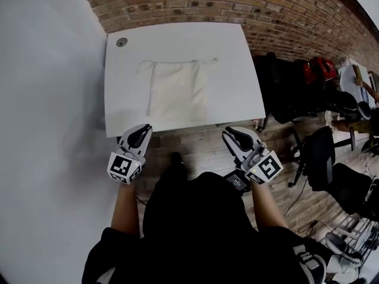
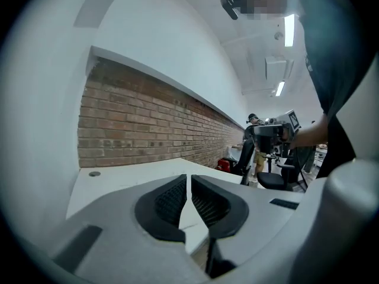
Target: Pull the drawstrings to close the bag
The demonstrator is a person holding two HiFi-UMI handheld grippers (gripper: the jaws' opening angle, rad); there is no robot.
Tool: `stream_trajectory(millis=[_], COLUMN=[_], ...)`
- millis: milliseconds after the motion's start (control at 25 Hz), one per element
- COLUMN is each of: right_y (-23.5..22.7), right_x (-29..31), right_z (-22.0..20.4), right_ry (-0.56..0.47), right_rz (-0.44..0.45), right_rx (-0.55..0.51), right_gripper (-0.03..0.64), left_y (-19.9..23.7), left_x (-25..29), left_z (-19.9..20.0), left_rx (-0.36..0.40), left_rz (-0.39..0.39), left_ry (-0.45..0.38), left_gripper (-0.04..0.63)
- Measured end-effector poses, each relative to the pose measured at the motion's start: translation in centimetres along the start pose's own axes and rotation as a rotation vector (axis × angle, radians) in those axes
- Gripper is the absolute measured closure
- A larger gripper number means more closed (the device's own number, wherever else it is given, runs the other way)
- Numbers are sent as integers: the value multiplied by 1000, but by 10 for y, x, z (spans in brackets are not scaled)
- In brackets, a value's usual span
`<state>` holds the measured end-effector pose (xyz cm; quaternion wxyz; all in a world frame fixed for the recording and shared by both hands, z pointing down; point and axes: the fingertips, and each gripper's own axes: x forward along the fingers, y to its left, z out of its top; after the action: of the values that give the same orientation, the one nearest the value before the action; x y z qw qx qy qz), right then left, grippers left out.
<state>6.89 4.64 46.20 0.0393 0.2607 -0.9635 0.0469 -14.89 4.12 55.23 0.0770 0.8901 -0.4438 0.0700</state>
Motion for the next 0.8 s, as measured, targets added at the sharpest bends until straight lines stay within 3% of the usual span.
stream_trajectory(millis=[200,480,800], right_y=[-39,-137,-259], right_x=[41,84,129], right_z=[-4,-20,-58], right_ry=[36,100,241], right_rz=[-11,-26,13], right_rx=[-8,-81,-146], right_gripper=[571,554,552], left_y=[67,128,189], left_x=[30,89,140], left_z=[-3,-16,-23], left_rx=[55,184,172], left_rz=[83,132,246], left_ry=[44,201,320], left_gripper=[578,577,564])
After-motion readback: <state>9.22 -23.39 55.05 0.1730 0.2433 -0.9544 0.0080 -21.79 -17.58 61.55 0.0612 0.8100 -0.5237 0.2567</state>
